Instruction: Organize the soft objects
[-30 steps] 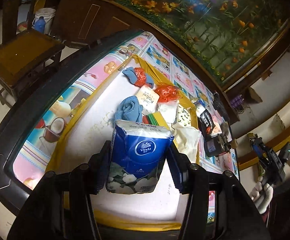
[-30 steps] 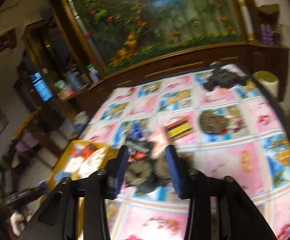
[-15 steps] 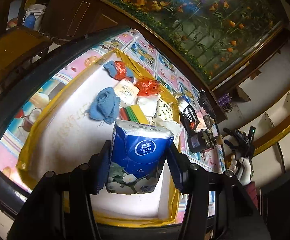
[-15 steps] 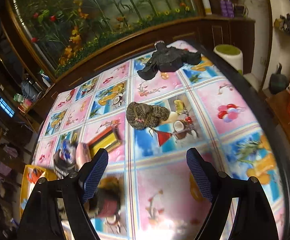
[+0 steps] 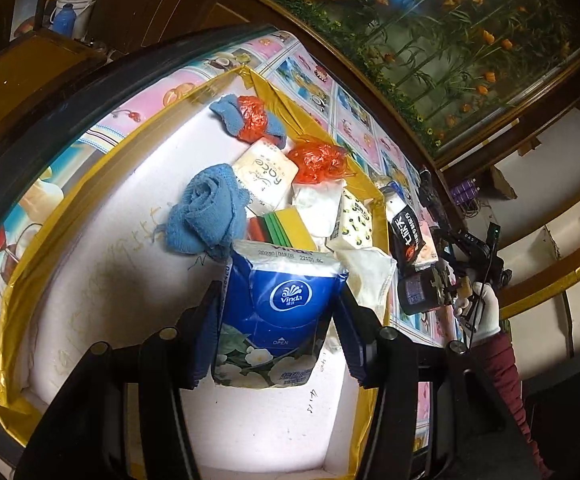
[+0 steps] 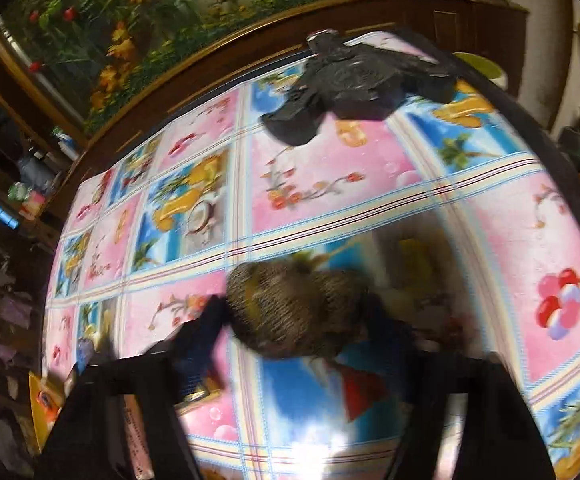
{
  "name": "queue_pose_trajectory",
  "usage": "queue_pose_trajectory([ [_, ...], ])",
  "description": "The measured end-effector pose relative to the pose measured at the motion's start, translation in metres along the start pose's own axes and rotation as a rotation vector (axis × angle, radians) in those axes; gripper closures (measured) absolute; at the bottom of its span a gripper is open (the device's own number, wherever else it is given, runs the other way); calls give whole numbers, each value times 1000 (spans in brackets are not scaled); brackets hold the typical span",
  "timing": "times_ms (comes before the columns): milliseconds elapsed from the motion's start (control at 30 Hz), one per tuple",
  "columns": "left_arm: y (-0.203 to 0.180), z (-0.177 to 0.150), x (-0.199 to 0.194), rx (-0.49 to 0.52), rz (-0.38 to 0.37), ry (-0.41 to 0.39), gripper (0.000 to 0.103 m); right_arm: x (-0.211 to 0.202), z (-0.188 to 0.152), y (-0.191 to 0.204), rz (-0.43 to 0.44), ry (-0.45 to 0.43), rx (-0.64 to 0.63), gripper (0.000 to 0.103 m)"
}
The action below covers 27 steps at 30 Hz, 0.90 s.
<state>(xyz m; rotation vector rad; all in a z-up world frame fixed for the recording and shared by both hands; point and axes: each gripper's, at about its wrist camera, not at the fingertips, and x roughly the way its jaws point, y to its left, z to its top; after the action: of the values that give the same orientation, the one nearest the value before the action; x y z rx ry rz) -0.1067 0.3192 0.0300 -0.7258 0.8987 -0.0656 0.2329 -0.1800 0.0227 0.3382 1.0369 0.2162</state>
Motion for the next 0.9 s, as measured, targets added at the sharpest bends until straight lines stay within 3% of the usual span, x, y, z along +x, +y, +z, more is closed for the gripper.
queue_pose_trajectory([
  [167, 2, -5, -11, 2, -16, -15, 51, -31, -14, 7, -17, -63, -28, 45],
  [267, 5, -8, -23, 2, -15, -36, 51, -81, -31, 16, -40, -150, -65, 45],
  [433, 19, -4, -31, 2, 62, -21, 51, -152, -82, 68, 20, -213, -227, 44],
  [700, 21, 26, 1, 23, 177, 76, 51, -186, -185, 165, 212, -125, -471, 44],
  [800, 15, 42, 11, 12, 173, 82, 51, -183, -219, 199, 270, -74, -542, 44],
  [900, 10, 63, 17, 12, 170, 31, 51, -171, -240, 227, 296, -36, -602, 44],
])
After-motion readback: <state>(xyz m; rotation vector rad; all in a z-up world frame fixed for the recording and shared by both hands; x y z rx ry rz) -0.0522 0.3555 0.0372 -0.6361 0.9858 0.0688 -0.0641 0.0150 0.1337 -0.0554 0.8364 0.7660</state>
